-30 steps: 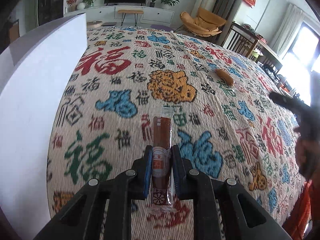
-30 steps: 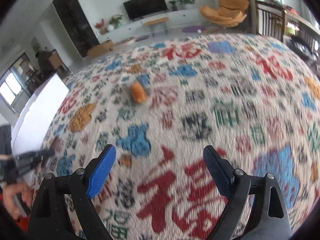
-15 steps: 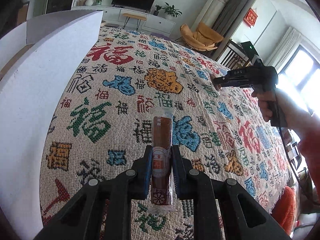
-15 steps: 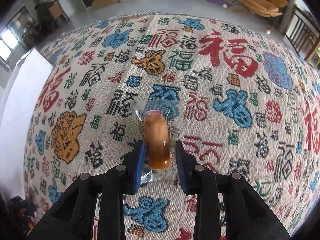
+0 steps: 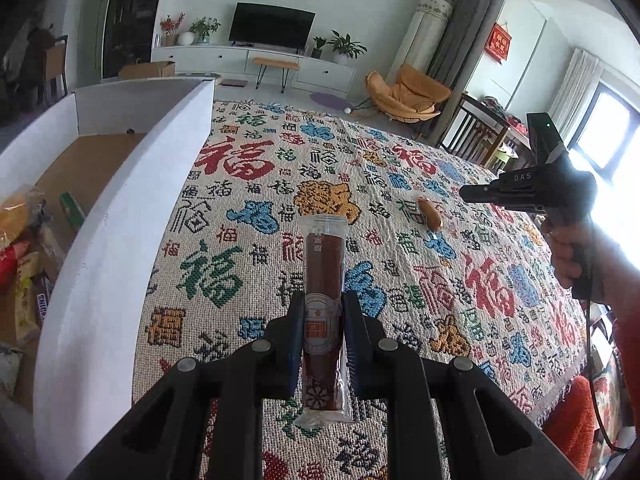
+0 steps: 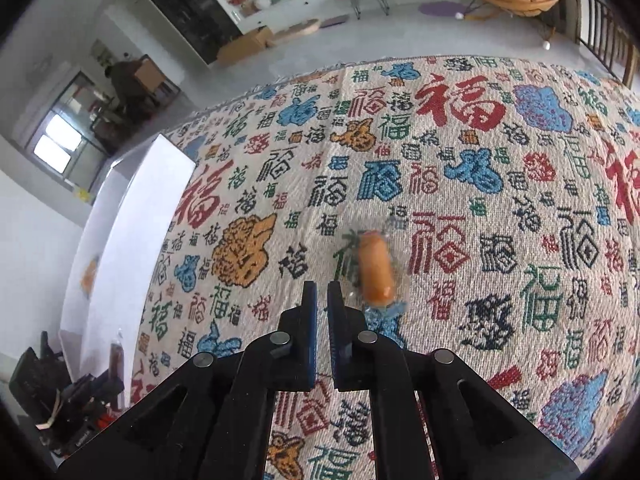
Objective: Organize snacks
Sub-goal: 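Grasp the small orange wrapped sausage with the right tool while the left tool holds the stick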
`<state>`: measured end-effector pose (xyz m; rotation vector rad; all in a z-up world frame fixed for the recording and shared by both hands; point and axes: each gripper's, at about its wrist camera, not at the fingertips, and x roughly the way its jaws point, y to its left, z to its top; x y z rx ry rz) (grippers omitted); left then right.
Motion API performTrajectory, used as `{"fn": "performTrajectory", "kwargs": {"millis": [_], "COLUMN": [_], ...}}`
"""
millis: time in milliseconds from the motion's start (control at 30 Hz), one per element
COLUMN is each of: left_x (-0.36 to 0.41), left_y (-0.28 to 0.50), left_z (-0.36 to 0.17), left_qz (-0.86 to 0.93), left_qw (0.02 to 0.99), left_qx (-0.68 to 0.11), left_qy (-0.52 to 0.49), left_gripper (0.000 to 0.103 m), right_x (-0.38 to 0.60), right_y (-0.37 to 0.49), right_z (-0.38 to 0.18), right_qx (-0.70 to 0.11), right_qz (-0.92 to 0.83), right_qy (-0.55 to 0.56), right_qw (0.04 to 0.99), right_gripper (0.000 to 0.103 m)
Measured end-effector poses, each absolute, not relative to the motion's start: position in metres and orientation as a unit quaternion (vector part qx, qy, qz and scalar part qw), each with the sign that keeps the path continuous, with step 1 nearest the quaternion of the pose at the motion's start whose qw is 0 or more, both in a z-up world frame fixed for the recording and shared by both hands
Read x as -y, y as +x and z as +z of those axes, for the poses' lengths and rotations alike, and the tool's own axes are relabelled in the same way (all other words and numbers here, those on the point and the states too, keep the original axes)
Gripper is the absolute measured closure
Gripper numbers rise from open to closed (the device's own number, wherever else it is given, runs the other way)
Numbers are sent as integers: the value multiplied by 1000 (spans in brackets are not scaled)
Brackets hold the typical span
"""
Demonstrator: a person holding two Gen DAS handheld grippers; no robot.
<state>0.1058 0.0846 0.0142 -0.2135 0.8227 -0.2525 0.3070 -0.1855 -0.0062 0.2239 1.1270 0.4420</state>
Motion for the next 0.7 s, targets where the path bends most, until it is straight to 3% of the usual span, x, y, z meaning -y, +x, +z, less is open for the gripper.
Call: {"fn": "performTrajectory", "kwargs": {"millis": [367,467,567,667,700], "left_x": [-85,-89,-91,-90,-89], "left_y": [98,96,94,93,93], "left_z": [23,21,15,9,7], "left_qz": [-116,-118,-120,-123,-125], "left_qw": [909,907,903,900,899], "left_qx": [-389,-392,-397,-402,-404], "left_qy": [-91,-100,-110,-113,-114], "left_gripper": [85,85,85,85,85], "right_x": [197,205,209,198,193], "right_y": [286,293,307,323,327], "right_z": [-6,-6,-9,-22,-27], "right_qx": [-526,-523,-529,-548,-552], "right_qz": [186,163,144,136,136], "right_qy": [83,77,74,59,54], "right_qw": [826,833,833,823,821], "right_gripper": [91,76,73,46,45]}}
